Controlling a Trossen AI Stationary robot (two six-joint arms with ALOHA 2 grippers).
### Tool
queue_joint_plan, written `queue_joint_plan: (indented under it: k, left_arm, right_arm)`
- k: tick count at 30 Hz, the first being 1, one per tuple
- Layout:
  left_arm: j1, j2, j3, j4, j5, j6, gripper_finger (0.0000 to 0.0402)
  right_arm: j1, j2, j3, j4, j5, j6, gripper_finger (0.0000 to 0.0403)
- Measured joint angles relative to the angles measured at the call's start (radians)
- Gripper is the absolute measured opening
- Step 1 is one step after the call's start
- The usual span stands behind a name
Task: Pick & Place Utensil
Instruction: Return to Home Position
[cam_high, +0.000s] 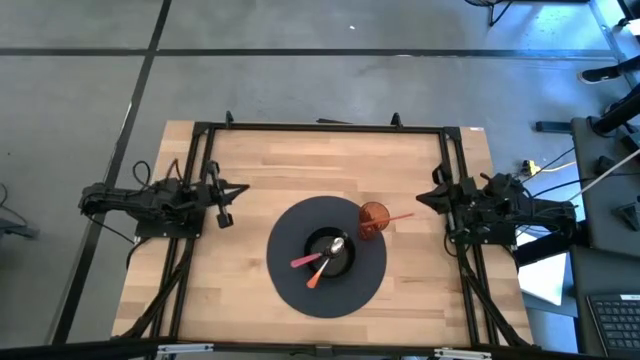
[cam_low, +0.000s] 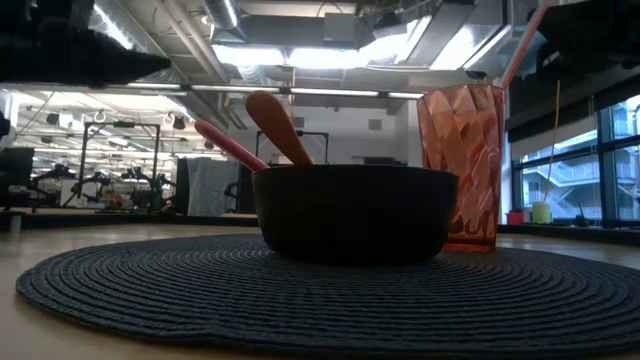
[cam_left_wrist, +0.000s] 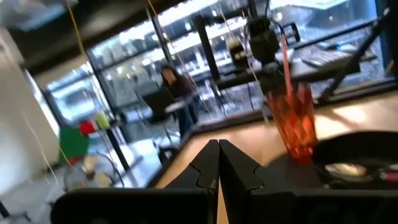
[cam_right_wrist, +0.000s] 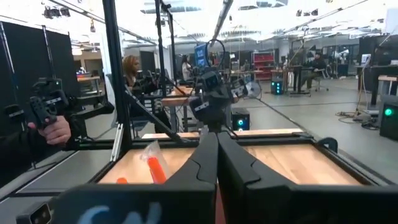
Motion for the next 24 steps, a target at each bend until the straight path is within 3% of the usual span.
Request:
queue_joint_plan:
  k: [11,24]
  left_arm:
    - [0.000,0.000,0.000,-0.133,0.001,-0.126,0.0002]
    - [0.000,0.000,0.000,-0.141,0.087,-0.157,0.0001]
  right_arm:
    - [-0.001,0.000,-0.182,0.181,-0.007,-0.001,0.0002]
    - [-0.039,0.004,-0.185,0.174,-0.069,0.007,0.0001]
